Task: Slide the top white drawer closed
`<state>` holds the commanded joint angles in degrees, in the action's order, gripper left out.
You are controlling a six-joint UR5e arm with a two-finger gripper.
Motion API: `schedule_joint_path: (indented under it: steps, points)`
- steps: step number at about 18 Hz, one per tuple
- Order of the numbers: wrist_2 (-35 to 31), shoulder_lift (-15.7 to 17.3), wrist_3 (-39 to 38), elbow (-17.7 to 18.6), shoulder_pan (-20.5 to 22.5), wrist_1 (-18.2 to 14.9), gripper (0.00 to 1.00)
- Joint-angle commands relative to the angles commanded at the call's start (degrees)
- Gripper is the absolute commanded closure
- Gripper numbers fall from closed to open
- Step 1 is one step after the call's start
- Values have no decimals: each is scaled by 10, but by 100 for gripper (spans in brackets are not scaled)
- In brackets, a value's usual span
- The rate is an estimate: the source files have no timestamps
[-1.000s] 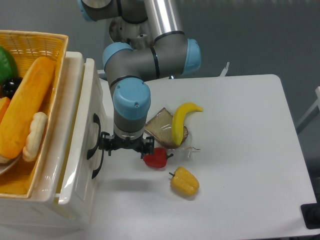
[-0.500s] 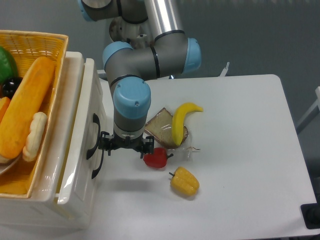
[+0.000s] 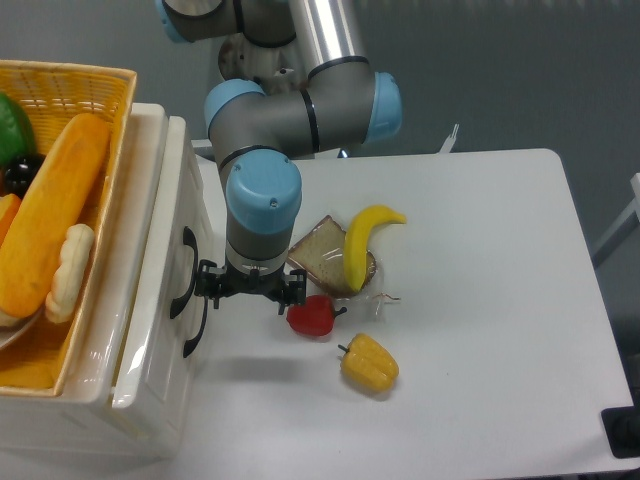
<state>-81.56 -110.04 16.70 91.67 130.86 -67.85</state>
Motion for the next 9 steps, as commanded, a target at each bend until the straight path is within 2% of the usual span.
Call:
schedule_joint_path:
  steps: [6, 9]
  points:
    - [-9, 11, 8, -7, 61, -3, 0]
    - [-44, 15, 37, -14, 104, -4, 0]
